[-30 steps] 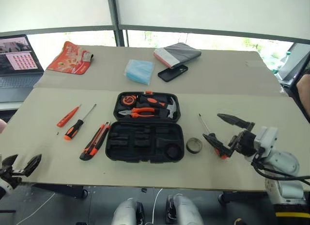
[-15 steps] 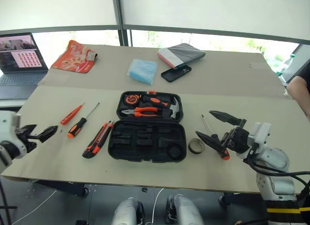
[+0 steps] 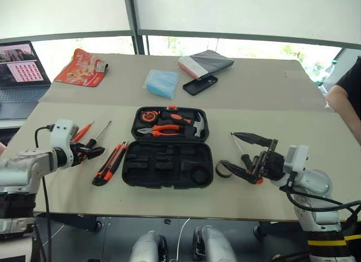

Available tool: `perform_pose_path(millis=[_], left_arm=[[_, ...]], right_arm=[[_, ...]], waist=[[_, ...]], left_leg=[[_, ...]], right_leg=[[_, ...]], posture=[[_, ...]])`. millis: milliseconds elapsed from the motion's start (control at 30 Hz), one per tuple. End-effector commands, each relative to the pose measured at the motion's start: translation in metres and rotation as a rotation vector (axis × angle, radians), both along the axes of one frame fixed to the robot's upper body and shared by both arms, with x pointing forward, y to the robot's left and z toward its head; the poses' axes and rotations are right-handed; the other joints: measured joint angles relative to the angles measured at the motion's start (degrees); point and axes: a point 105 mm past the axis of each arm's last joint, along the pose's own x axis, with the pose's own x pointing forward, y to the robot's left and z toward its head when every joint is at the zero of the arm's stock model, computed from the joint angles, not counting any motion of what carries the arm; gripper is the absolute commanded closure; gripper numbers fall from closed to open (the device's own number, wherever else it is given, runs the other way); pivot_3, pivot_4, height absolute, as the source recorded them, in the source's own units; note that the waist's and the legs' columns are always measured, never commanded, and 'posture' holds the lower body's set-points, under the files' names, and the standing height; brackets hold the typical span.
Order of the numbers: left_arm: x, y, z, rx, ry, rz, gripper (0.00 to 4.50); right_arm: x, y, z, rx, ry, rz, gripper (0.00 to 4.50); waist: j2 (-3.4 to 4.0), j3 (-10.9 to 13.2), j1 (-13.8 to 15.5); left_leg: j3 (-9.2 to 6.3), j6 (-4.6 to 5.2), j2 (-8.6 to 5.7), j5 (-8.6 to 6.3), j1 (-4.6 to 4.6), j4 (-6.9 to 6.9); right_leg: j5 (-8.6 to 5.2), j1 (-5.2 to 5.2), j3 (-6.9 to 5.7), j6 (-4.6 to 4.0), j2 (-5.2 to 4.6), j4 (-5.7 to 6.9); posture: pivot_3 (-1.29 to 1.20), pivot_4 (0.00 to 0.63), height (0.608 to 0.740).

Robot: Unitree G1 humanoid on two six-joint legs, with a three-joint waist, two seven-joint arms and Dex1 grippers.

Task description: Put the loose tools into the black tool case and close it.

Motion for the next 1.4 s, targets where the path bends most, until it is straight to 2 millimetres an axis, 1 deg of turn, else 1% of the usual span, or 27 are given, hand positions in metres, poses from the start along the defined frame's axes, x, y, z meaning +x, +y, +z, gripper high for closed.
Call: perform_pose_path(millis=[33, 67, 100, 200, 233, 267, 300, 333, 400, 433, 500, 533, 567, 600, 633, 667, 700, 767, 800, 833, 933, 1067, 1133, 1267, 1400], left_arm=[[-0.003, 0.009, -0.006, 0.040, 0.060, 0.036, 1.02], [-0.004, 0.008, -0.008, 0.034, 0.074, 0.032, 1.43], [-0.004, 0.008, -0.009, 0.028, 0.082, 0.027, 1.74], [-0.007, 0.010, 0.000, -0.014, 0.037, 0.012, 2.74], [-0.005, 0.012, 0.008, -0.022, -0.012, 0.008, 2.99], [0.000, 0.010, 0.023, -0.040, -0.102, -0.028, 3.39], [0.003, 0.010, 0.037, -0.053, -0.175, -0.046, 3.64], [0.007, 0.007, 0.054, -0.053, -0.278, -0.091, 3.64], [0.009, -0.008, 0.076, -0.050, -0.396, -0.206, 3.64], [0.009, -0.019, 0.087, -0.042, -0.454, -0.281, 3.64], [0.007, -0.035, 0.098, -0.027, -0.517, -0.389, 3.64], [0.004, -0.058, 0.101, 0.030, -0.539, -0.535, 3.64], [0.001, -0.074, 0.101, 0.071, -0.547, -0.638, 3.64], [-0.003, -0.098, 0.098, 0.123, -0.547, -0.784, 3.64], [-0.006, -0.113, 0.094, 0.155, -0.544, -0.876, 3.64], [-0.007, -0.123, 0.091, 0.172, -0.537, -0.933, 3.64], [-0.008, -0.135, 0.081, 0.224, -0.507, -1.004, 3.64], [-0.010, -0.148, 0.062, 0.310, -0.448, -1.122, 3.64], [-0.010, -0.151, 0.054, 0.337, -0.418, -1.147, 3.64], [-0.007, -0.153, 0.049, 0.353, -0.401, -1.154, 3.64], [0.001, -0.157, 0.040, 0.394, -0.375, -1.158, 3.64], [0.009, -0.165, 0.029, 0.444, -0.362, -1.189, 3.64], [0.011, -0.165, 0.025, 0.473, -0.351, -1.203, 3.64], [0.010, -0.165, 0.022, 0.476, -0.333, -1.229, 3.64], [0.009, -0.164, 0.017, 0.474, -0.307, -1.231, 3.64]], right_arm=[[-0.004, 0.000, 0.009, -0.005, -0.040, 0.005, 0.00], [-0.004, 0.000, 0.009, -0.005, -0.040, 0.003, 0.00], [-0.005, 0.000, 0.009, -0.005, -0.039, 0.003, 0.00], [-0.006, 0.000, 0.011, -0.009, -0.046, 0.000, 0.00], [-0.006, 0.000, 0.012, -0.009, -0.048, -0.003, 0.00], [-0.006, -0.001, 0.013, -0.011, -0.050, -0.004, 0.00], [-0.006, -0.001, 0.014, -0.012, -0.051, -0.004, 0.00], [-0.007, -0.002, 0.015, -0.015, -0.053, -0.005, 0.00], [-0.006, -0.004, 0.018, -0.018, -0.054, -0.007, 0.00], [-0.006, -0.005, 0.019, -0.019, -0.055, -0.009, 0.00], [-0.005, -0.007, 0.021, -0.021, -0.055, -0.011, 0.00], [-0.005, -0.009, 0.022, -0.027, -0.047, -0.013, 0.00], [-0.004, -0.011, 0.023, -0.032, -0.041, -0.014, 0.00], [-0.004, -0.013, 0.025, -0.050, -0.026, -0.003, 0.00], [-0.005, -0.015, 0.026, -0.062, -0.015, 0.005, 0.00], [-0.005, -0.015, 0.026, -0.078, -0.009, 0.014, 0.00], [-0.005, -0.014, 0.026, -0.109, 0.009, 0.034, 0.00], [-0.007, -0.012, 0.025, -0.156, 0.051, 0.064, 0.00], [-0.007, -0.012, 0.024, -0.170, 0.074, 0.074, 0.00], [-0.007, -0.011, 0.023, -0.184, 0.092, 0.077, 0.00], [-0.007, -0.007, 0.021, -0.210, 0.132, 0.089, 0.00], [-0.007, 0.003, 0.025, -0.183, 0.149, 0.089, 0.00], [-0.008, 0.006, 0.028, -0.166, 0.154, 0.088, 0.00], [-0.009, 0.011, 0.033, -0.142, 0.167, 0.087, 0.00], [-0.006, 0.015, 0.035, -0.139, 0.188, 0.082, 0.00]], waist=[[0.00, 0.0, 0.0], [0.00, 0.0, -0.1], [0.00, 0.0, -0.1], [0.00, 0.0, -0.1], [0.00, 0.0, -0.1], [0.00, 0.0, -0.1], [0.00, 0.0, -0.1], [-0.01, 0.0, 0.0], [-0.05, 0.0, 0.1], [-0.05, 0.0, 0.2], [-0.05, 0.0, 0.5], [-0.05, 0.0, 0.7], [-0.05, 0.0, 0.8], [-0.05, 0.0, 0.9], [-0.04, 0.0, 1.1], [-0.03, 0.0, 1.2], [-0.03, 0.0, 1.1], [-0.03, 0.0, 1.0], [-0.03, 0.0, 0.8], [-0.03, 0.0, 0.5], [-0.04, 0.0, 0.4], [-0.04, 0.0, 0.7], [-0.04, 0.0, 0.8], [-0.04, 0.0, 0.8], [-0.03, 0.0, 0.8]], left_leg=[[0.00, 0.01, 0.00, 0.00, 0.00, 0.00], [0.00, 0.01, 0.00, 0.01, 0.00, 0.00], [0.01, 0.02, -0.01, 0.01, 0.00, 0.01], [0.01, 0.02, -0.01, 0.01, 0.01, 0.01], [0.01, 0.02, -0.01, 0.01, 0.02, 0.01], [0.01, 0.02, -0.01, 0.01, 0.01, 0.01], [0.00, 0.02, 0.00, 0.01, -0.01, 0.02], [0.00, 0.02, 0.00, 0.01, -0.03, 0.02], [-0.05, 0.01, 0.01, 0.00, -0.10, 0.08], [-0.06, 0.01, 0.01, 0.00, -0.11, 0.08], [-0.06, 0.02, -0.02, -0.01, -0.11, 0.08], [-0.05, 0.04, -0.04, -0.02, -0.13, 0.08], [-0.05, 0.08, -0.05, -0.03, -0.13, 0.09], [-0.04, 0.10, -0.07, -0.04, -0.15, 0.10], [-0.05, 0.11, -0.11, -0.05, -0.15, 0.11], [-0.04, 0.14, -0.20, -0.07, -0.18, 0.13], [-0.02, 0.16, -0.22, -0.07, -0.17, 0.13], [-0.03, 0.29, -0.22, -0.07, -0.18, 0.19], [-0.02, 0.37, -0.22, -0.03, -0.19, 0.20], [-0.02, 0.66, -0.19, 0.14, -0.17, 0.20], [-0.04, 0.70, -0.04, 0.20, -0.18, 0.21], [-0.10, 0.72, -0.01, 0.22, -0.22, 0.26], [-0.11, 0.79, -0.02, 0.18, -0.26, 0.30], [-0.10, 1.05, -0.05, 0.04, -0.39, 0.49], [-0.13, 1.31, 0.00, -0.13, -0.68, 0.97]], right_leg=[[0.00, -0.01, 0.01, 0.00, 0.00, 0.00], [0.00, 0.00, 0.00, 0.00, 0.01, 0.00], [0.00, 0.00, 0.03, 0.00, -0.01, 0.01], [0.00, 0.01, 0.03, 0.00, -0.03, 0.01], [0.00, 0.01, 0.04, 0.00, -0.04, 0.01], [0.00, 0.00, 0.03, 0.00, -0.04, 0.01], [0.00, -0.01, 0.03, 0.00, -0.04, 0.01], [0.00, -0.04, 0.02, 0.00, -0.07, 0.01], [0.00, -0.07, -0.04, -0.01, -0.09, 0.00], [0.01, -0.06, -0.04, -0.03, -0.10, -0.01], [0.01, -0.04, -0.04, -0.03, -0.15, -0.02], [0.02, -0.04, -0.05, -0.03, -0.17, -0.04], [0.02, -0.03, -0.04, -0.04, -0.17, -0.04], [0.02, -0.03, -0.05, -0.04, -0.17, -0.05], [0.03, -0.02, -0.06, -0.04, -0.17, -0.05], [0.03, -0.01, -0.12, -0.04, -0.11, -0.04], [0.03, -0.01, -0.10, -0.03, -0.10, -0.04], [0.04, 0.02, -0.05, -0.01, -0.10, -0.05], [0.04, 0.01, -0.05, 0.00, -0.10, -0.05], [0.04, 0.00, -0.01, 0.00, -0.09, -0.06], [0.03, -0.02, -0.03, 0.00, 0.08, -0.06], [0.03, -0.02, -0.07, 0.00, 0.12, -0.04], [0.03, -0.02, -0.07, 0.00, 0.12, -0.05], [0.04, -0.04, -0.08, 0.00, 0.13, -0.08], [0.08, -0.09, -0.21, 0.10, 0.13, -0.06]], posture=[[0.00, 0.150, 0.740], [0.00, 0.150, 0.740], [0.00, 0.150, 0.740], [0.00, 0.150, 0.740], [0.00, 0.150, 0.740], [0.00, 0.150, 0.740], [0.00, 0.150, 0.740], [0.00, 0.150, 0.740], [0.00, 0.150, 0.740], [0.00, 0.150, 0.740], [0.00, 0.150, 0.740], [0.00, 0.150, 0.740], [0.00, 0.150, 0.740], [0.00, 0.150, 0.740], [0.00, 0.150, 0.740], [0.00, 0.150, 0.740], [0.00, 0.150, 0.740], [0.00, 0.150, 0.740], [0.00, 0.150, 0.740], [0.00, 0.150, 0.740], [0.00, 0.150, 0.740], [0.00, 0.150, 0.740], [0.00, 0.150, 0.740], [0.00, 0.150, 0.740], [0.00, 0.150, 0.740]])
